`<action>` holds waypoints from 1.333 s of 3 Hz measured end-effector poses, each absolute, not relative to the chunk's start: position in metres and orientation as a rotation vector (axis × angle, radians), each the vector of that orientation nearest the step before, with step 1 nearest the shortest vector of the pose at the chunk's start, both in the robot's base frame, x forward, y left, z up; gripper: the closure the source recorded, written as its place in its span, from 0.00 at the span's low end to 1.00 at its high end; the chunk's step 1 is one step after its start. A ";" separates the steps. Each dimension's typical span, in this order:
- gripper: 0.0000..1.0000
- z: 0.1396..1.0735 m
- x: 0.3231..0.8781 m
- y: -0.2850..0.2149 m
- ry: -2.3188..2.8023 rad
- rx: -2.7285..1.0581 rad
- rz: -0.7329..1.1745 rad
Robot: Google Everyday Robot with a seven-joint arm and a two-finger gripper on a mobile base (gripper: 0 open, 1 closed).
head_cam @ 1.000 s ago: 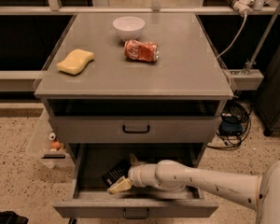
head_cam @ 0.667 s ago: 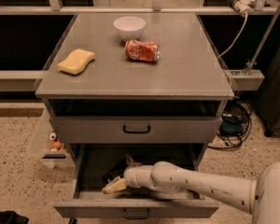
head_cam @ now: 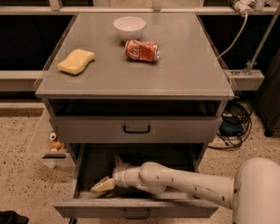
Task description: Pick rxbar chocolate from middle drawer and place on counter
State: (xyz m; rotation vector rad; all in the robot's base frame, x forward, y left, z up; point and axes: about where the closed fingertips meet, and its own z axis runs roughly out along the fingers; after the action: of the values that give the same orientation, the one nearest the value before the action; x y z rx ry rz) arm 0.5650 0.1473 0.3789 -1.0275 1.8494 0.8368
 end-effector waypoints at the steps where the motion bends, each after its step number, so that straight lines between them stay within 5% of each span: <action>1: 0.00 0.367 0.565 0.154 1.882 -1.046 0.826; 4: 0.00 0.390 0.577 0.127 1.887 -1.086 0.721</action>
Offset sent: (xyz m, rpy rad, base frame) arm 0.0010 0.0005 -0.0016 -0.0499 -0.0097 0.0185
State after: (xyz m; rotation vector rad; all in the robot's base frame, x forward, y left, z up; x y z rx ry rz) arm 0.5772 0.1270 0.3899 -1.0863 1.8866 0.7211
